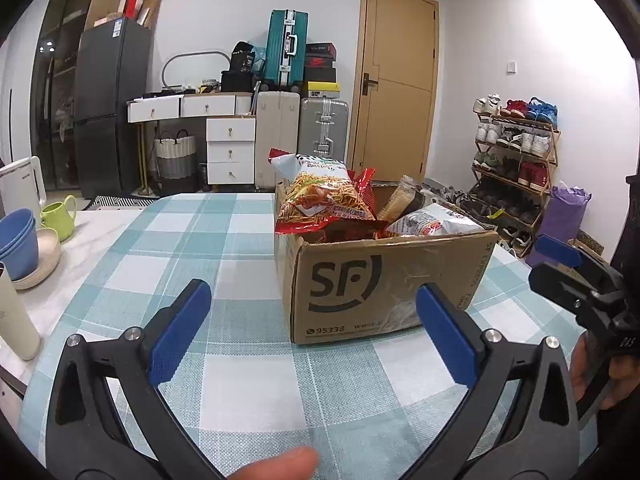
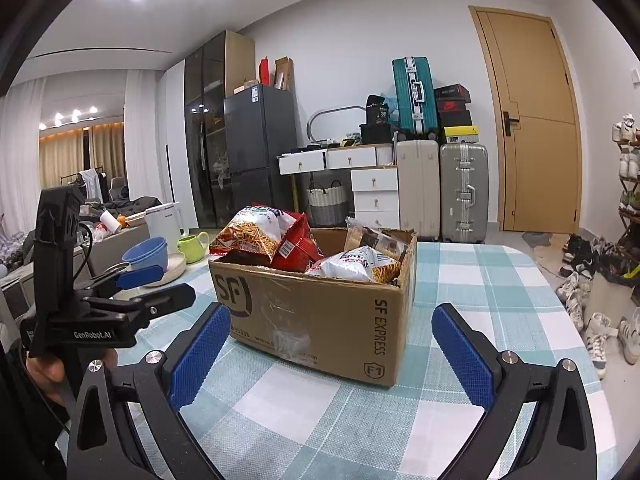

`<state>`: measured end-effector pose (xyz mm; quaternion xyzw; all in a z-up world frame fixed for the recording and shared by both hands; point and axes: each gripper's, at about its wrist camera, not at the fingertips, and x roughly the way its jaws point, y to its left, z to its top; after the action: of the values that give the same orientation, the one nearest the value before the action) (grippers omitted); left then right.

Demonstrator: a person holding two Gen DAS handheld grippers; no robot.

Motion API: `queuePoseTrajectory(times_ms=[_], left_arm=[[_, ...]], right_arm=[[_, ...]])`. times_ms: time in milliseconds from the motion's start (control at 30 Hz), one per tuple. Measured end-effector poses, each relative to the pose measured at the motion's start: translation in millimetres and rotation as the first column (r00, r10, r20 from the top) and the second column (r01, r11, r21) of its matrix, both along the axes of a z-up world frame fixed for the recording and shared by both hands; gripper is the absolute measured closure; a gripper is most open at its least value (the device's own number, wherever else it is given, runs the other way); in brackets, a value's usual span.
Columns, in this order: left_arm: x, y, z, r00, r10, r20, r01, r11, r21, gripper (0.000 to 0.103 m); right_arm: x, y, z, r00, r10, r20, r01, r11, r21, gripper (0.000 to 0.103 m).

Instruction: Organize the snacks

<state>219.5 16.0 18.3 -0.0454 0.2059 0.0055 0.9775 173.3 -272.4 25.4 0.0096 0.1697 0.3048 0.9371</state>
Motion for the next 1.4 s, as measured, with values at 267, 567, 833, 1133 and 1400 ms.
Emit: queuePoseTrajectory(times_ms=[267, 567, 833, 1133, 1400], left_arm=[[-1.3, -2.4, -5.0, 1.0, -0.001, 0.002, 0.001, 1.0, 0.009, 0.001], [-1.4, -1.8, -6.5, 1.0, 0.002, 0.0, -0.002, 1.0, 0.008, 0.001], [-1.3, -1.8, -6.8, 1.0, 0.002, 0.002, -0.002, 1.0, 0.009, 0.001], [-0.6, -1.9, -7.1, 1.0, 0.0, 0.002, 0.0, 1.0, 0.008, 0.001], [-1.2, -1.7, -6.7, 1.0, 0.001, 0.003, -0.001, 1.0, 0.009, 0.001]], right_arm=[[-2.5, 5.4, -0.8, 1.0, 0.003, 0.016, -0.003, 1.0, -0.026, 0.001], [-2.9, 5.2, -1.8, 1.0, 0.001, 0.016, 0.0, 1.0, -0.025, 0.001], [-2.5, 5.0, -2.0, 1.0, -0.004, 0.018, 0.004, 1.0, -0.025, 0.001], [-2.6, 4.3, -1.9, 1.0, -0.003, 0.018, 0.003, 1.0, -0.024, 0.001], [-2.6, 4.7, -2.0, 1.0, -0.003, 0.017, 0.003, 1.0, -0.024, 0.001]])
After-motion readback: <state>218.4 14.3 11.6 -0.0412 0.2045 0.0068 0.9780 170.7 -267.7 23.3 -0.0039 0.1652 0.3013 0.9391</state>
